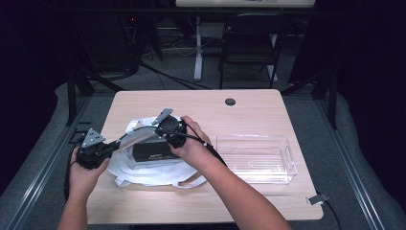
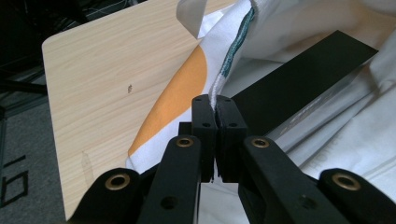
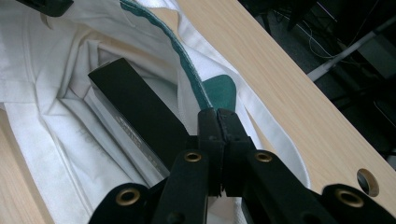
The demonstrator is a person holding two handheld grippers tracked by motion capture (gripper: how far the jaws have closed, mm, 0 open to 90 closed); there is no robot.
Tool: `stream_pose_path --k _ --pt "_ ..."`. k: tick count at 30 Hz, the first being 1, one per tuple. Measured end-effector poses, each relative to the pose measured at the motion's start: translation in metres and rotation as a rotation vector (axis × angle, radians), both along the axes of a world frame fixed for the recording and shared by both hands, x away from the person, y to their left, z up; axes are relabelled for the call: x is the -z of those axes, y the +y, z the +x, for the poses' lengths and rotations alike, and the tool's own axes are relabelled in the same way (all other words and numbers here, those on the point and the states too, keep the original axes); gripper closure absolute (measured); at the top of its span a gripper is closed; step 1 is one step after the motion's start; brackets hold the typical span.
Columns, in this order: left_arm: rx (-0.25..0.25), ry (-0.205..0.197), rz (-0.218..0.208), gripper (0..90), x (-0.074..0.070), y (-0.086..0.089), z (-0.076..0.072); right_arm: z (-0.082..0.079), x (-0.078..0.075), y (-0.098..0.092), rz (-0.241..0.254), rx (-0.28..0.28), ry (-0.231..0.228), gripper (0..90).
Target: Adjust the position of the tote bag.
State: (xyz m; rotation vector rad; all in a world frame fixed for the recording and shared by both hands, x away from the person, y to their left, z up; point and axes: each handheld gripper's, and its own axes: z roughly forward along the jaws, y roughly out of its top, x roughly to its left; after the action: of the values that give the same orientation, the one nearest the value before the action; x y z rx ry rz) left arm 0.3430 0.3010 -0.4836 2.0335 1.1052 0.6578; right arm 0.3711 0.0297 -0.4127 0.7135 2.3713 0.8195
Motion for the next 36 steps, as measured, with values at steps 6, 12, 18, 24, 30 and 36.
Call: stream_pose_path --k 6,12,18,24,30,36 --pt "-0.017 0.005 -0.002 88.4 -0.001 -0.002 0.003 0.004 0.001 -0.003 -0.007 -0.026 0.015 89.2" --pt "-0.038 0.010 -0.009 88.5 0.001 -0.004 0.003 -0.001 0.004 -0.014 0.018 -0.080 0.045 82.3" --pt "-0.043 0.013 -0.017 88.6 0.000 -0.001 0.001 -0.014 0.006 -0.027 -0.008 -0.113 0.020 73.0" --pt "-0.041 0.011 -0.031 88.6 0.000 0.000 0.002 -0.025 0.013 -0.045 -0.020 -0.121 0.016 65.4" --pt "-0.049 0.018 -0.026 88.6 0.001 -0.001 0.003 -0.027 0.027 -0.051 -0.040 -0.132 -0.009 57.9" --pt "-0.055 0.024 -0.031 88.6 0.000 -0.002 0.004 -0.017 0.038 -0.048 -0.072 -0.138 -0.008 63.6"
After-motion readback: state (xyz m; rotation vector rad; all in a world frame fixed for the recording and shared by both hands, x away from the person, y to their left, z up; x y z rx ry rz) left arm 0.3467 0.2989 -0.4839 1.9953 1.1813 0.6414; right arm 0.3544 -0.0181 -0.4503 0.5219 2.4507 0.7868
